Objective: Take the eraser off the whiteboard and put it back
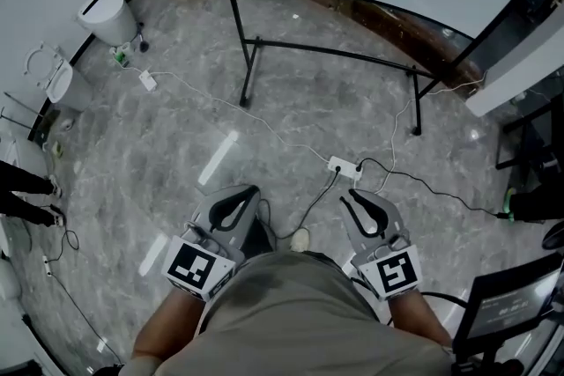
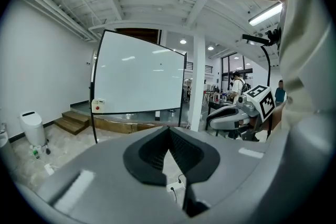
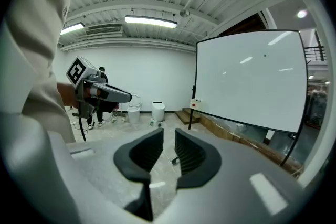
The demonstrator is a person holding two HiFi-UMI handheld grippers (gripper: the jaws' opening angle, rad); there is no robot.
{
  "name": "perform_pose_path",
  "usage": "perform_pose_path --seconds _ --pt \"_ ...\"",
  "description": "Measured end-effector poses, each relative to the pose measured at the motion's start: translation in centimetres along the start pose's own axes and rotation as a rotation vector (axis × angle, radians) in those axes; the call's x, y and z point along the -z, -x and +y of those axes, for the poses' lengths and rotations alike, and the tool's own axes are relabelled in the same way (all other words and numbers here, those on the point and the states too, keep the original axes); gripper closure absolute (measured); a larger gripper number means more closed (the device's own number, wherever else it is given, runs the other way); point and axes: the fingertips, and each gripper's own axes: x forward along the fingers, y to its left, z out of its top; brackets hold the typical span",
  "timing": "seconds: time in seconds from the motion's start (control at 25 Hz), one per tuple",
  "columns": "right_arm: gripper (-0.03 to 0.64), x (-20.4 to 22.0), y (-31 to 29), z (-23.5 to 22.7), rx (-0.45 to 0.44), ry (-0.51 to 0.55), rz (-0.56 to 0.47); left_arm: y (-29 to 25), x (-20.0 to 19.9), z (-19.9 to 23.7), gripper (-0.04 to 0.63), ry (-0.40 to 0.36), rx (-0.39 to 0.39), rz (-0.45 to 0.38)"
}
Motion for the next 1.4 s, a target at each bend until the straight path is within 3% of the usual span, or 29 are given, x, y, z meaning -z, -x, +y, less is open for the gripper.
perform_pose_path --seconds 0.08,0.32,0.72,0.92,1.16,1.4 --pt "0.555 -0.6 -2.1 -0.8 0.012 -0.01 0.007 -1.3 -0.3 2.0 0.591 -0.001 0.014 0.015" --pt "0.555 -2.6 -9.9 -1.1 0.018 0.041 0.045 -3.2 -1.6 9.3 0.591 0.003 0.047 -0.084" --pt "0.555 -10.0 -25.5 -0.1 0.041 0.107 0.031 -2.3 -3.2 25.4 0.591 -0.052 0.062 -0.08" --pt "0.555 -11.4 -30.8 -0.3 0.074 0.108 0.056 -2.2 -3.1 31.2 0.591 -0.016 0.034 -0.073" --pt "0.538 -11.0 -36.9 -4.1 0.064 0.092 0.077 -5.3 -3.1 35.0 0.591 0.03 -0.001 -0.06" --pt "0.515 -12.3 -44.0 -10.8 0.05 0.097 0.057 -10.7 -5.3 39.0 0.591 0.01 -0.044 -0.056"
